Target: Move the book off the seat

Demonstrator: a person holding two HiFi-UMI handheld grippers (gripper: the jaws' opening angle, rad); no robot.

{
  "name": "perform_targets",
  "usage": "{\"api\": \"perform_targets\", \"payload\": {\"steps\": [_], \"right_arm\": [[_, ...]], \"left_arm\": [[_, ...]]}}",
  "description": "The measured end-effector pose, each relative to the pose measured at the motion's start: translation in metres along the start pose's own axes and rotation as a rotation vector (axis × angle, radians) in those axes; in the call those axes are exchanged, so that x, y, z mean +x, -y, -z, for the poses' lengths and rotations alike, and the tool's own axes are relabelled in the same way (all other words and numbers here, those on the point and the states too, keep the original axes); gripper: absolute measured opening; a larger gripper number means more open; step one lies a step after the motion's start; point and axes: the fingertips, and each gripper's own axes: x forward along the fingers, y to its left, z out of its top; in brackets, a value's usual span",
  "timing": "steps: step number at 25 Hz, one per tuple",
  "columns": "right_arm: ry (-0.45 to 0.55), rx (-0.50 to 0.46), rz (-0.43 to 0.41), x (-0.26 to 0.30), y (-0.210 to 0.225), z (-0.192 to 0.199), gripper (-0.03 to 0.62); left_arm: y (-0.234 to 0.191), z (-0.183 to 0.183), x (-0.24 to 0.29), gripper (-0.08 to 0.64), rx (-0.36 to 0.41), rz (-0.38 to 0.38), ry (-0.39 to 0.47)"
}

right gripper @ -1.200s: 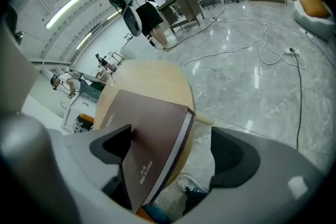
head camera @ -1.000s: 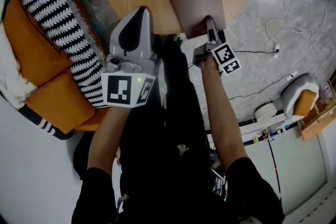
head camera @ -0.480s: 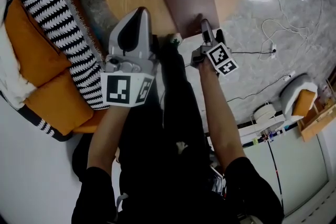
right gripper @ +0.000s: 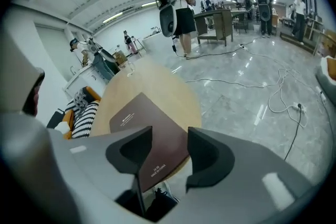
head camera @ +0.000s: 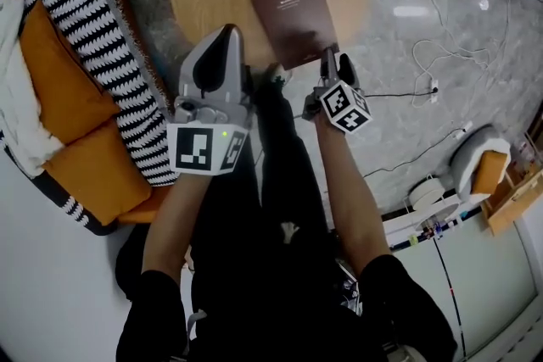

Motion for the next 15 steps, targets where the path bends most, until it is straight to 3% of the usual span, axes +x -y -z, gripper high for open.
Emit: {"api": "perform_targets", "payload": {"steps": [4,8,11,15], "right_arm": [[0.023,-0.022,0.023,-0.012,-0.002,-0.014,0.109],[0.039,-0.022,0.015,-0.024,-0.012,-0.026,0.085],[0.065,-0.039,0.017,-0.040,-0.021,-0.044,0.020],[0.100,-0.051,-0.011,-0.058,-0.038,-0.069,0.010]], "left_arm": [[0.009,-0.012,-0.003,0.006,0.004,0.001,0.008],[0.016,-0.031,-0.013,0.006,0.018,-0.004,0.019],[0.022,-0.047,-0.022,0.006,0.021,-0.010,0.033],[0.035,-0.069,-0.028,0.006,0.035,-0.003,0.048]]}}
